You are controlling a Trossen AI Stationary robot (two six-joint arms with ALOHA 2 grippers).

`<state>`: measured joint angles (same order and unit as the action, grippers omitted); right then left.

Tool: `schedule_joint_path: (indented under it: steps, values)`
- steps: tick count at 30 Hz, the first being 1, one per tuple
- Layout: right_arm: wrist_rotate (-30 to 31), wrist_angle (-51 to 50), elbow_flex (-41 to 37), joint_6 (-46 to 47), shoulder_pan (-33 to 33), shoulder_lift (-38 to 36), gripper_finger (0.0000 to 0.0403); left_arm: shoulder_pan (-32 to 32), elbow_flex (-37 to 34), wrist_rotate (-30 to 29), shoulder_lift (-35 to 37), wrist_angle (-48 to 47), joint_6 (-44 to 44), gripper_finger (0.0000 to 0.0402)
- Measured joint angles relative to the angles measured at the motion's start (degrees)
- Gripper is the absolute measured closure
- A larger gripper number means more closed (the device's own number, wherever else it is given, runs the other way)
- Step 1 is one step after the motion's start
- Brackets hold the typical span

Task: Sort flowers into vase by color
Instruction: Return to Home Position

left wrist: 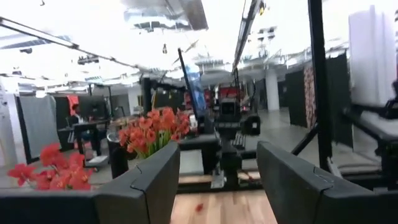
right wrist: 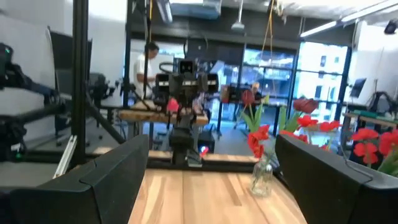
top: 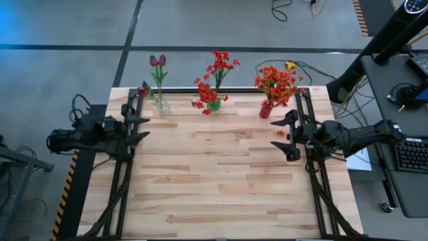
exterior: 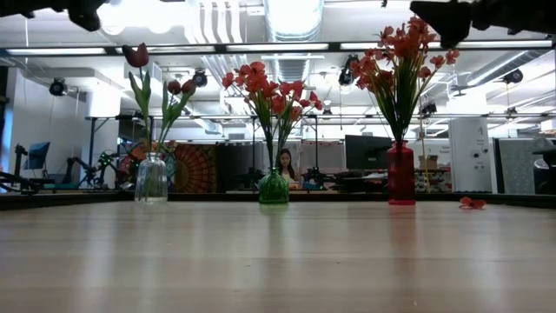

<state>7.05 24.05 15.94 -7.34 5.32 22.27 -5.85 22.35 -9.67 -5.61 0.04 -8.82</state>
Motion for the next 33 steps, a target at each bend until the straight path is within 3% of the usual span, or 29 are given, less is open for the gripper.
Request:
schedule_joint_path:
  steps: [4,8,15,18,23,33]
  values:
    - [0.0,1.3,-3.7,0.3,0.0,-4.5,0.006,0.0,-0.8,2.5,5.1,-1.3,0.4,0.0206]
    - [0.0,2.1,-7.3,0.7,0.0,-8.7,0.006,0.0,-3.9,4.4,5.5,-1.4,0.8,0.0206]
    - [0.4,4.8,-14.7,-1.6,0.0,-15.8,0.006,0.0,-17.5,4.2,5.7,11.0,0.7,0.0206]
    - [0.2,-1.0,-15.2,-4.4,0.0,-19.1,0.006,0.0,-21.8,4.2,5.5,13.5,-0.8,0.0206]
    - [0.5,-5.6,-15.2,-8.2,-0.1,-22.2,0.006,0.0,-21.2,4.2,5.0,5.8,-1.0,0.0206]
    - [1.1,-4.8,-15.3,-13.2,-0.1,-21.7,0.006,0.0,-21.3,4.2,3.8,4.9,4.2,0.0206]
